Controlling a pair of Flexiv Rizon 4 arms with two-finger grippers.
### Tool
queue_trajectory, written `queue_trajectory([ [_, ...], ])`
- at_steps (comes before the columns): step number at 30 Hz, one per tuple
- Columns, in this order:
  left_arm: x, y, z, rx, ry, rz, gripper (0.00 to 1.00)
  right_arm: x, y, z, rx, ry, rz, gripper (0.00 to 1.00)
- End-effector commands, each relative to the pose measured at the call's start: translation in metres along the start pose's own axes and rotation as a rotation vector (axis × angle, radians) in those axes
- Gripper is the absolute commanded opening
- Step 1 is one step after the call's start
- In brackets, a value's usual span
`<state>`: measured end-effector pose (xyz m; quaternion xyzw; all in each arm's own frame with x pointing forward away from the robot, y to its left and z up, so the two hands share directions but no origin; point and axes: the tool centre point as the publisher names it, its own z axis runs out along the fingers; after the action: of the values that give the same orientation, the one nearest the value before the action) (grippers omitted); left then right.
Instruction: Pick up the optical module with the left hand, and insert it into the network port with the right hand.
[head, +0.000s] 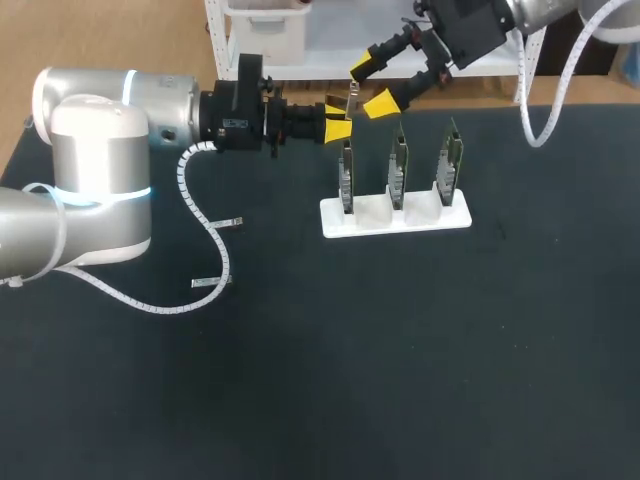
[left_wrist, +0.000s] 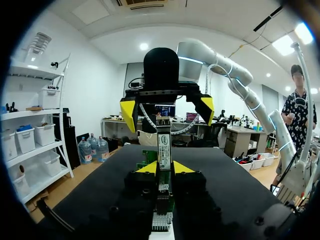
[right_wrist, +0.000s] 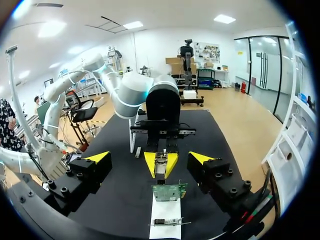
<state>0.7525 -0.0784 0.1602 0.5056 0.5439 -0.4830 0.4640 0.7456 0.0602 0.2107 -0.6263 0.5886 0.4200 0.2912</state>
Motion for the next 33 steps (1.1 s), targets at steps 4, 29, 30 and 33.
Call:
queue_trajectory([
  [4, 0.001, 0.001, 0.000, 0.001, -0.001, 0.001, 0.00, 0.001, 0.006, 0.008, 0.174, 0.008, 0.001, 1.00],
  [29, 0.001, 0.001, 0.000, 0.001, -0.001, 0.001, 0.00, -0.004, -0.009, 0.007, 0.157, 0.012, -0.015, 1.00],
  [30, 0.001, 0.001, 0.000, 0.001, -0.001, 0.001, 0.00, -0.004, -0.009, 0.007, 0.152, 0.014, -0.017, 1.00],
  [33, 0.001, 0.001, 0.000, 0.001, -0.001, 0.001, 0.00, -0.004, -0.010, 0.009, 0.148, 0.019, -0.021, 1.00],
])
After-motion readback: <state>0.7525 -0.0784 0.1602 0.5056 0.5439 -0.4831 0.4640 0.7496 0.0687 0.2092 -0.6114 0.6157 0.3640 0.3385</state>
